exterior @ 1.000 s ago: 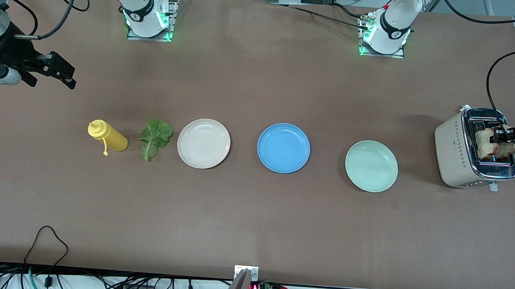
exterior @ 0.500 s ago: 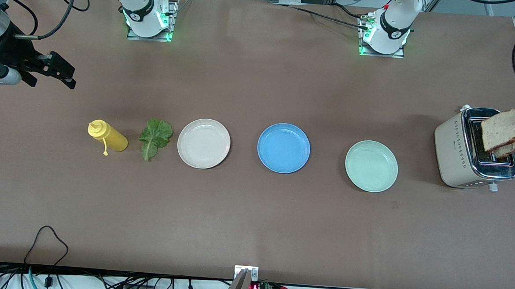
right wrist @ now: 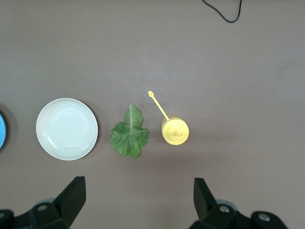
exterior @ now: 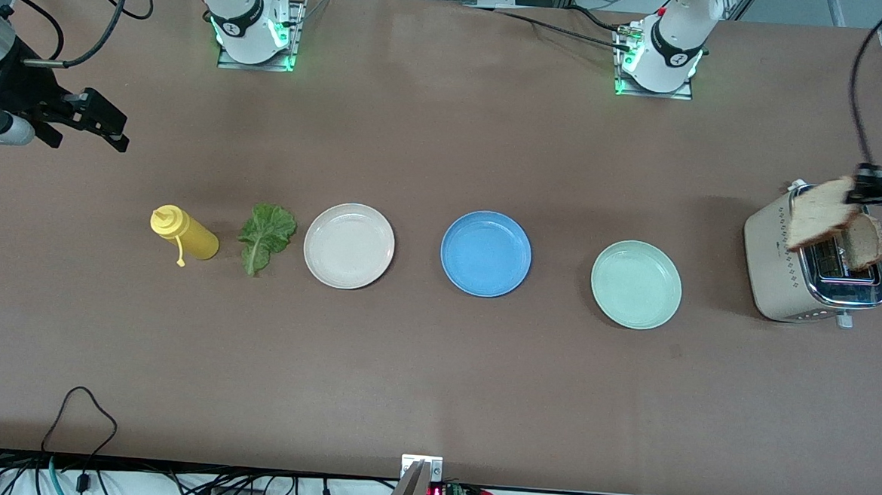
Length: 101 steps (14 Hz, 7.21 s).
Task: Make sandwich in blue plate with both arms
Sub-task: 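Grasp the toast slice and lift it out with the left gripper, then carry the toast to the blue plate while the right gripper reaches the lettuce, then lower the toast onto the blue plate while the right gripper grasps lettuce, then open the left gripper and withdraw while the right gripper lifts lettuce, then lay the lettuce leaf onto the toast with the right gripper, then open the right gripper and move it toward the mustard bottle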
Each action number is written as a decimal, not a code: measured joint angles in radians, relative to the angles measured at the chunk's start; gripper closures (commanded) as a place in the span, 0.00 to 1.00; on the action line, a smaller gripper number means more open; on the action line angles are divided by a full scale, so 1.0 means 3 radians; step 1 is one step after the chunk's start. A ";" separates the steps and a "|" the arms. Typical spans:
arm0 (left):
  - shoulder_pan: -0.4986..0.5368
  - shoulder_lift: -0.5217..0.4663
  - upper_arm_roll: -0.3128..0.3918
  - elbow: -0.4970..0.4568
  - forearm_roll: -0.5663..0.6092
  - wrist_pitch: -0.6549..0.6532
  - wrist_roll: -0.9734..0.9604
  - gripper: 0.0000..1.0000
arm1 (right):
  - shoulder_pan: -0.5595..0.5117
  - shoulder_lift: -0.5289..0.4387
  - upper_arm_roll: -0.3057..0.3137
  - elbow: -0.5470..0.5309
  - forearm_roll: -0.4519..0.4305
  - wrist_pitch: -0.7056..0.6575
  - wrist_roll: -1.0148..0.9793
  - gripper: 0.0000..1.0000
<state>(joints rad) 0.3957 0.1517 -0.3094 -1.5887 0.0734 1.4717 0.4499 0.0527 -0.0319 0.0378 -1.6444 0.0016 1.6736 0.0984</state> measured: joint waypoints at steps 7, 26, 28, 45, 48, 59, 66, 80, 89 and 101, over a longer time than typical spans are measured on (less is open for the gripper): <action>-0.0525 0.0706 -0.0647 -0.0013 -0.0967 0.0350 -0.0702 0.99 | 0.0172 0.0477 0.0045 -0.0122 0.0011 0.0259 0.0001 0.00; -0.0863 0.1601 -0.0649 -0.1056 -0.3841 0.2493 0.1080 1.00 | 0.0358 0.1978 0.0041 -0.0437 0.0008 0.1700 0.0043 0.00; -0.0863 0.1672 -0.0649 -0.1057 -0.3842 0.2498 0.1154 1.00 | 0.0358 0.2084 0.0039 -0.0439 0.0006 0.1812 0.0043 0.00; -0.0606 0.1555 -0.0606 -0.0941 -0.2561 0.2275 0.1330 0.00 | 0.0367 0.2177 0.0018 -0.0406 -0.0072 0.1927 -0.0100 1.00; -0.0457 0.1435 -0.0593 -0.0883 -0.1946 0.1969 0.1303 0.00 | 0.0402 0.1973 0.0036 -0.0365 -0.0079 0.1755 -0.0198 1.00; -0.0377 0.0953 -0.0589 0.0243 0.0088 -0.0062 -0.0202 0.00 | 0.0949 0.1616 0.0351 0.0427 -0.0077 0.0835 -0.1160 1.00; -0.0457 0.0693 -0.0350 0.0944 0.0320 -0.0546 -0.0652 0.00 | 0.1237 0.1977 0.0824 0.0778 -0.0059 0.1458 -0.1182 1.00; -0.1176 -0.0659 0.0810 -0.0459 -0.0180 0.0641 -0.1104 0.00 | 0.1662 0.2963 0.0956 0.0825 -0.0011 0.3467 -0.1125 0.43; -0.1188 -0.0664 0.0802 -0.0449 -0.0180 0.0529 -0.1075 0.00 | 0.1494 0.2655 0.0767 0.0929 -0.0041 0.3057 -0.1115 0.00; -0.1190 -0.0665 0.0802 -0.0444 -0.0180 0.0516 -0.1074 0.00 | 0.0172 0.1184 0.0752 0.0170 0.0345 0.1695 -0.2581 0.00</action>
<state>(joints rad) 0.0388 -0.0477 -0.0688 -1.7218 0.0194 1.6265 0.1278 0.1045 0.3234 0.2634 -1.5935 0.1050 2.1823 -0.6759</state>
